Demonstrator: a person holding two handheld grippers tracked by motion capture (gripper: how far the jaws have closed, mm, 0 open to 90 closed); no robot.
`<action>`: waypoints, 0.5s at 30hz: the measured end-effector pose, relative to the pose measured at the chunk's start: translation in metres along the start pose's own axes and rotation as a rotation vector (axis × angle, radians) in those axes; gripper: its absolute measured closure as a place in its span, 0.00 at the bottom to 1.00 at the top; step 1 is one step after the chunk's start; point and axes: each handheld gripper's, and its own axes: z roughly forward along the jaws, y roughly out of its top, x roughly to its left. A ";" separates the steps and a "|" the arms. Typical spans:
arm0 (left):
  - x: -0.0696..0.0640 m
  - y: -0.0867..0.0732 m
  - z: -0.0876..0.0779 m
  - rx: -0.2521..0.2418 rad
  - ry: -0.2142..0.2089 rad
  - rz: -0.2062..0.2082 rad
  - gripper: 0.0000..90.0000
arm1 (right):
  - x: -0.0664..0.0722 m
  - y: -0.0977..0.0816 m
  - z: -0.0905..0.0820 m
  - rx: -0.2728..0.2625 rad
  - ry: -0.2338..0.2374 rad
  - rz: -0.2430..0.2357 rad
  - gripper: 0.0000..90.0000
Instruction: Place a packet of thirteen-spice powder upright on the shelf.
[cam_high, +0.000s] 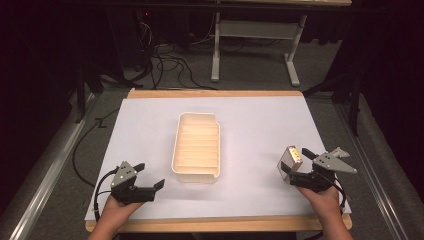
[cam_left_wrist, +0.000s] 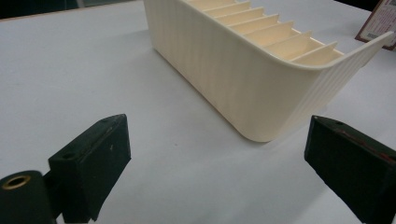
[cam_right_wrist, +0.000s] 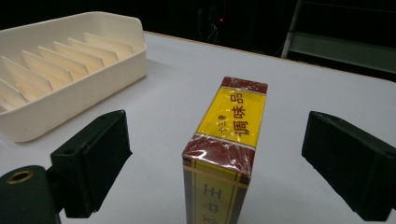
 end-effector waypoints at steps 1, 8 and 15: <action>0.000 0.000 0.000 0.001 0.001 0.001 0.09 | 0.000 -0.001 0.001 -0.002 0.001 -0.002 0.10; -0.001 -0.001 0.001 0.004 -0.001 0.002 0.09 | 0.000 -0.007 0.005 0.006 0.006 0.017 0.18; -0.001 -0.002 0.001 0.009 0.000 0.007 0.09 | -0.001 -0.012 0.007 0.015 -0.002 0.053 0.26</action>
